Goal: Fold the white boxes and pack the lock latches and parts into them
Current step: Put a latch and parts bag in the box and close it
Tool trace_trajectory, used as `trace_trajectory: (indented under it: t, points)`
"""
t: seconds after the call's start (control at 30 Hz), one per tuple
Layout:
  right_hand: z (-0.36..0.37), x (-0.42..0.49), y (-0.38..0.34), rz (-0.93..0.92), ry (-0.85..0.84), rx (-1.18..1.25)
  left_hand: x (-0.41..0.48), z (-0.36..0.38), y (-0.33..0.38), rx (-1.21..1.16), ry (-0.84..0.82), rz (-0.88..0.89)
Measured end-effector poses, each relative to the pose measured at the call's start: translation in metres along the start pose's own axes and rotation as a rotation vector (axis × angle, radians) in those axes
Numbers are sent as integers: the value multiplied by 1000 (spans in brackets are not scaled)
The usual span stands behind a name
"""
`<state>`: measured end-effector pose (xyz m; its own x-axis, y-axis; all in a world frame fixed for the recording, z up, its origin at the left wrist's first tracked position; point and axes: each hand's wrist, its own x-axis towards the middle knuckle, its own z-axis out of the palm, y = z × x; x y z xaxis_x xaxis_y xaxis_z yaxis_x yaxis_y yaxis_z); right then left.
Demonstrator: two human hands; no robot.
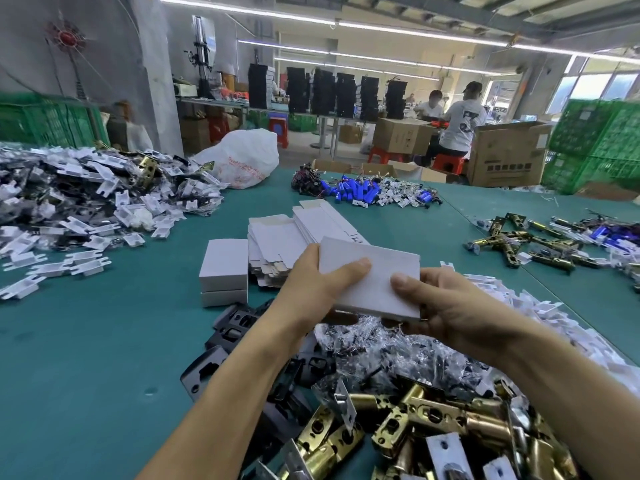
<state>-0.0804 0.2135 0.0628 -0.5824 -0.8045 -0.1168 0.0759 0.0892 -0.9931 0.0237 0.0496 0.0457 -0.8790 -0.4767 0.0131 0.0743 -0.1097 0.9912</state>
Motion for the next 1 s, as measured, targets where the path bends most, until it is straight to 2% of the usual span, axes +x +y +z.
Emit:
trace_trajectory:
  t: [0.1,0.23,0.33,0.4,0.5,0.57,0.73,0.87,0.93,1.0]
  points:
    - [1,3,0,-4,26,15,-2,1,1,-21,-35,-15]
    - [8,11,6,-40,167,71,-3,8,-2,-25,71,4]
    - [11,14,8,-41,206,108,-1,7,-3,60,146,42]
    - [10,16,7,-15,253,126,-1,3,-1,13,85,9]
    - [6,19,6,47,393,156,-3,0,5,-94,-126,-103]
    - [3,19,7,99,439,152,-5,0,8,-135,-204,-168]
    - [3,18,11,213,378,160,-4,-1,8,-157,-223,-276]
    - [8,17,8,218,367,108,-4,-2,6,-91,-217,-269]
    - [10,15,5,209,313,-19,-3,-1,3,-64,-177,-235]
    - [13,13,3,155,232,-320,-2,0,-1,-59,-116,-206]
